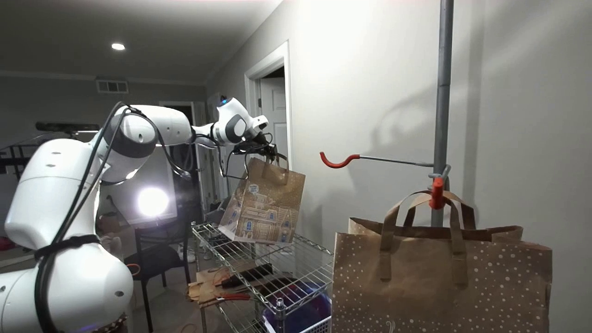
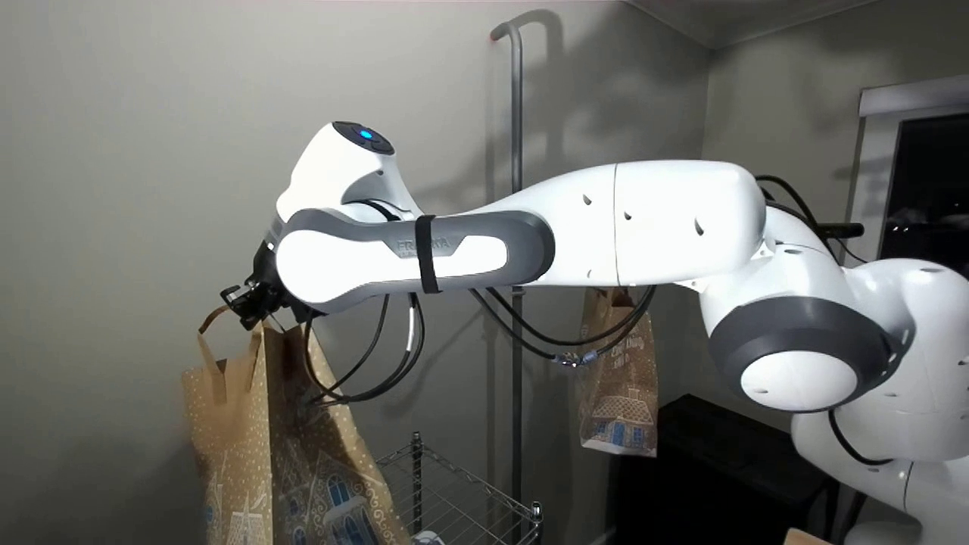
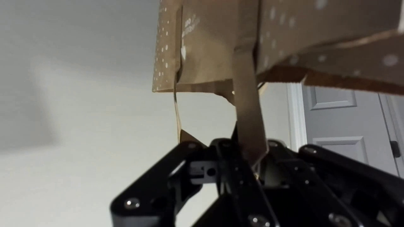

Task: Move both paper bags from the hooks and place them on the top shelf of the rack

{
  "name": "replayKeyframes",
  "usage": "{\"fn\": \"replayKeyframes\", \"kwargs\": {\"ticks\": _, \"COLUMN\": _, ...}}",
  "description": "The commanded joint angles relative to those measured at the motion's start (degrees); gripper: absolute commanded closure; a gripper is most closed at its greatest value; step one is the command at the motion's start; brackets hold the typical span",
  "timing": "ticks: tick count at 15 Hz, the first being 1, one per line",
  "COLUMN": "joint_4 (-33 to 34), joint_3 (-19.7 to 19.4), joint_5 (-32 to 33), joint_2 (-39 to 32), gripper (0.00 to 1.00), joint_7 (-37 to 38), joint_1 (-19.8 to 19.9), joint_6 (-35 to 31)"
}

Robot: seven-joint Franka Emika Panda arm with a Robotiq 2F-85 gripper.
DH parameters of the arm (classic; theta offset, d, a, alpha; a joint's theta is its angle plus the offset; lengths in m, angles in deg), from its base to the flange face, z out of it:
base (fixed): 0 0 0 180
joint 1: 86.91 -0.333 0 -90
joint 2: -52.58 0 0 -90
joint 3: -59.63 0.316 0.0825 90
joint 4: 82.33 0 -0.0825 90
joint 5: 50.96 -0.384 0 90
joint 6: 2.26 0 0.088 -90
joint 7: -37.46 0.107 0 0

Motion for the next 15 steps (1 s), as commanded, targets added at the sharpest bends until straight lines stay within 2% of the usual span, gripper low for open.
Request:
{"fn": "replayKeyframes", "kwargs": {"ticks": 1, "joint_4": 4.10, "joint_3": -3.98, "joint_5": -0.40, "joint_2": 1.01, "gripper": 0.95, "joint_7": -2.96, "joint_1": -0.29, "joint_6": 4.83}}
{"fn": "replayKeyframes", "kwargs": {"ticks": 3, "joint_4": 5.47, "joint_3": -6.35, "joint_5": 0.42, "joint_2": 0.97, "gripper": 0.96, "joint_7": -3.31, "joint_1": -1.07, "joint_6": 8.63}}
{"fn": "replayKeyframes", "kwargs": {"ticks": 8, "joint_4": 8.41, "joint_3": -8.53, "joint_5": -0.87, "joint_2": 1.47, "gripper": 0.96, "joint_7": -7.15, "joint_1": -0.59, "joint_6": 14.27}}
{"fn": "replayKeyframes", "kwargs": {"ticks": 15, "joint_4": 9.05, "joint_3": -8.72, "joint_5": -1.54, "joint_2": 4.13, "gripper": 0.96, "joint_7": -7.66, "joint_1": 0.39, "joint_6": 14.99}}
